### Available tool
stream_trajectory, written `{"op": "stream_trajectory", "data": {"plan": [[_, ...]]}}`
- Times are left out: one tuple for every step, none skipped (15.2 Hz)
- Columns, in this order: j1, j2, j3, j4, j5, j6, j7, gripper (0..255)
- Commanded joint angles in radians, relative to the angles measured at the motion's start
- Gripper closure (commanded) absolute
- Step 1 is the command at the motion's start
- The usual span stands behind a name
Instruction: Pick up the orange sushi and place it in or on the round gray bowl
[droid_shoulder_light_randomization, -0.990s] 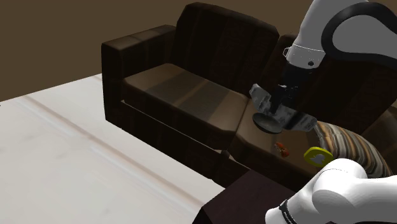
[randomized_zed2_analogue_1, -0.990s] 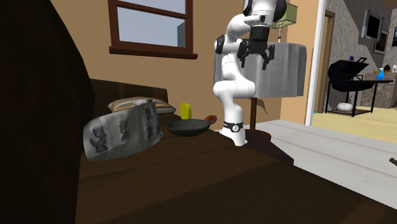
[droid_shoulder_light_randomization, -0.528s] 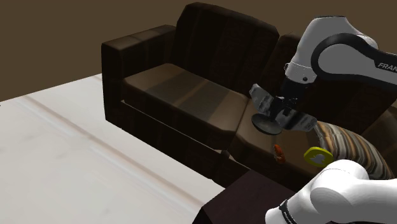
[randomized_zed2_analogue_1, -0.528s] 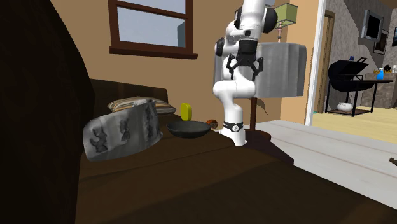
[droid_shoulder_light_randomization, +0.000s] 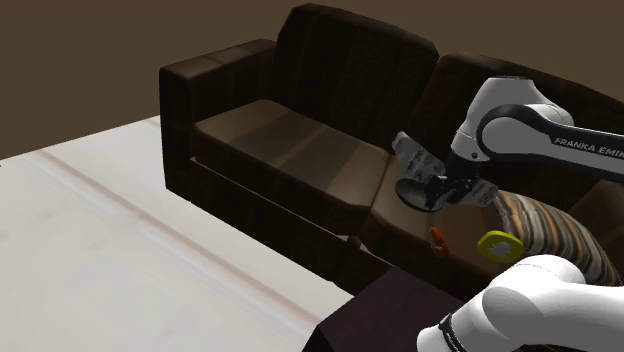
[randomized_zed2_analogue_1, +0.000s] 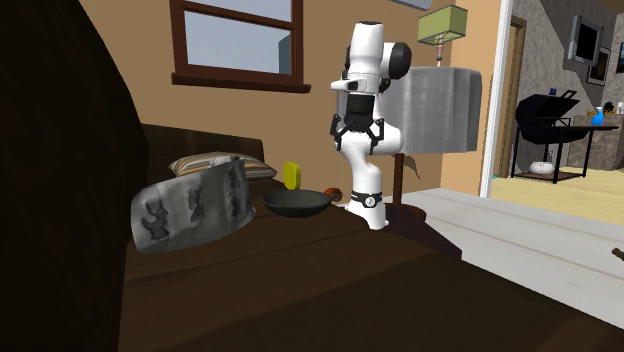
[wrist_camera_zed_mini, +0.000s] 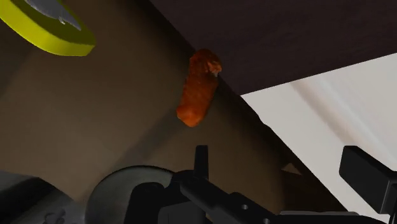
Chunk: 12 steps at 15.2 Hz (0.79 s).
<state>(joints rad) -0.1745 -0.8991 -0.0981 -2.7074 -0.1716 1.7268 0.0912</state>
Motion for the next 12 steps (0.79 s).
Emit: {"op": "stream_trajectory", "data": {"plan": [[-0.038,-0.02,-0.031,-0.062,-0.029,0.047,0.004,0],[-0.057,-0.02,-0.047,-0.086,-0.044,0.072,0.006,0],[-0.077,-0.018,-0.064,-0.109,-0.059,0.098,0.008,0],[-0.098,-0.015,-0.081,-0.131,-0.075,0.125,0.009,0],[-0.119,-0.01,-0.098,-0.152,-0.092,0.153,0.011,0],[-0.141,-0.003,-0.116,-0.172,-0.109,0.182,0.012,0],[-0.164,0.006,-0.135,-0.192,-0.127,0.212,0.014,0],[-0.171,0.009,-0.14,-0.198,-0.133,0.221,0.014,0],[-0.174,0.015,-0.144,-0.209,-0.137,0.237,0.014,0],[-0.177,0.02,-0.148,-0.219,-0.142,0.254,0.015,0],[-0.179,0.027,-0.152,-0.23,-0.148,0.271,0.015,0],[-0.182,0.034,-0.156,-0.24,-0.153,0.288,0.016,0]]}}
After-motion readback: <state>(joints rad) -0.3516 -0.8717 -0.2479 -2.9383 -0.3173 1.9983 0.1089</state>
